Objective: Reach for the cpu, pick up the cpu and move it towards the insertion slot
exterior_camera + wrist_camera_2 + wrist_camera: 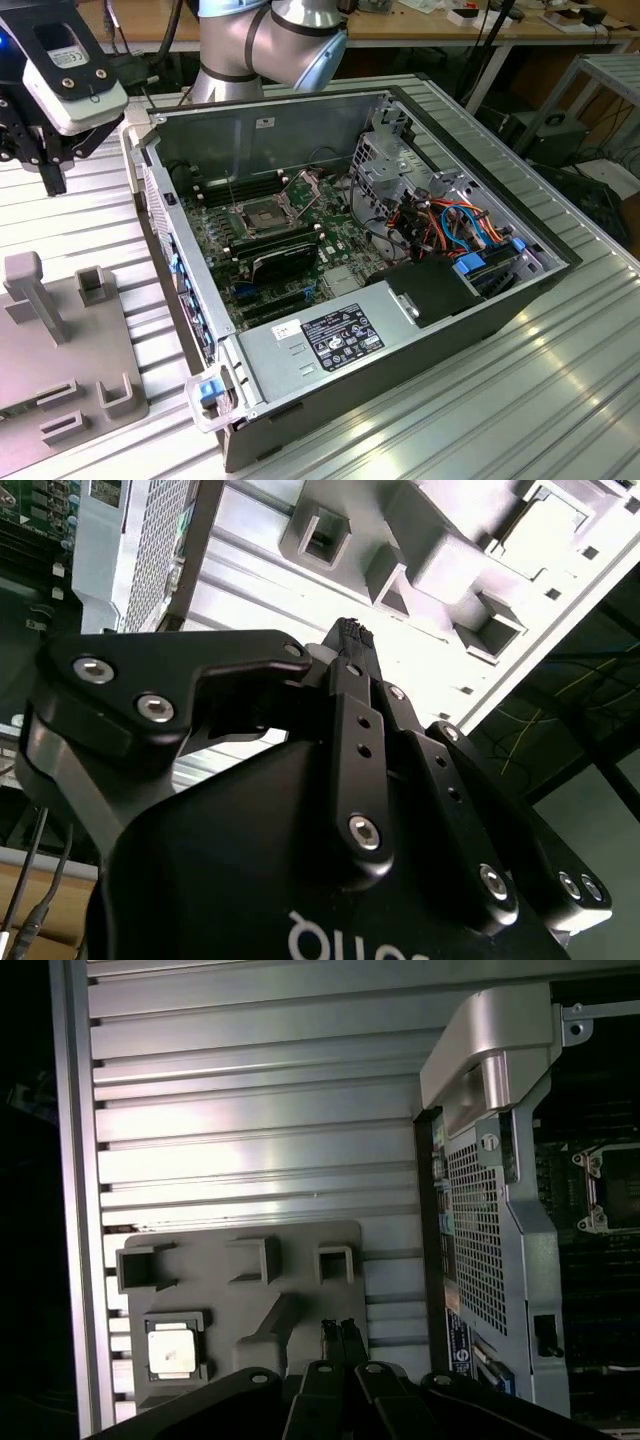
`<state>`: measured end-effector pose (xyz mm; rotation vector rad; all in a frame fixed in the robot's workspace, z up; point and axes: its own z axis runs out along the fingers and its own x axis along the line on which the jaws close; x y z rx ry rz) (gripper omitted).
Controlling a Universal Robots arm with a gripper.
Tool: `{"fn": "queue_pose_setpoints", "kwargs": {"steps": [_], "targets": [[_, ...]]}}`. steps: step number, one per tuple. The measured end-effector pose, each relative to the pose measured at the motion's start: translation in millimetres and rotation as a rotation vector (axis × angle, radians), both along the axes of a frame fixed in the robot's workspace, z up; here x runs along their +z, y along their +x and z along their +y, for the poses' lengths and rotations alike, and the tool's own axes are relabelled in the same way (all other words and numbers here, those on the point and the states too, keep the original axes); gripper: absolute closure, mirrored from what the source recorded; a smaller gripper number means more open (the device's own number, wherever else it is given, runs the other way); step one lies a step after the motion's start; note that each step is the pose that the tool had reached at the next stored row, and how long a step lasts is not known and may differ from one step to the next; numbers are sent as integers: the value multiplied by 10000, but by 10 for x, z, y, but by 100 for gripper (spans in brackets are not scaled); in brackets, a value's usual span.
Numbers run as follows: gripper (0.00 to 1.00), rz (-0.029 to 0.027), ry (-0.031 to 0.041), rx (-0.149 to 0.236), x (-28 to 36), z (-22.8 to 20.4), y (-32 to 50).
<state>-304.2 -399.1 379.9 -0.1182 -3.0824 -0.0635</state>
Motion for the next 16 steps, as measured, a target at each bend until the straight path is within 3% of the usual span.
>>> {"fn": "queue_pose_setpoints", "kwargs": {"steps": [3,8,16], "targets": [[89,-21,-1,0,-1,-34,-76],[89,-55,-1,1,-2,-68,-126],[89,-66,-1,2,-10,-92,-206]]}}
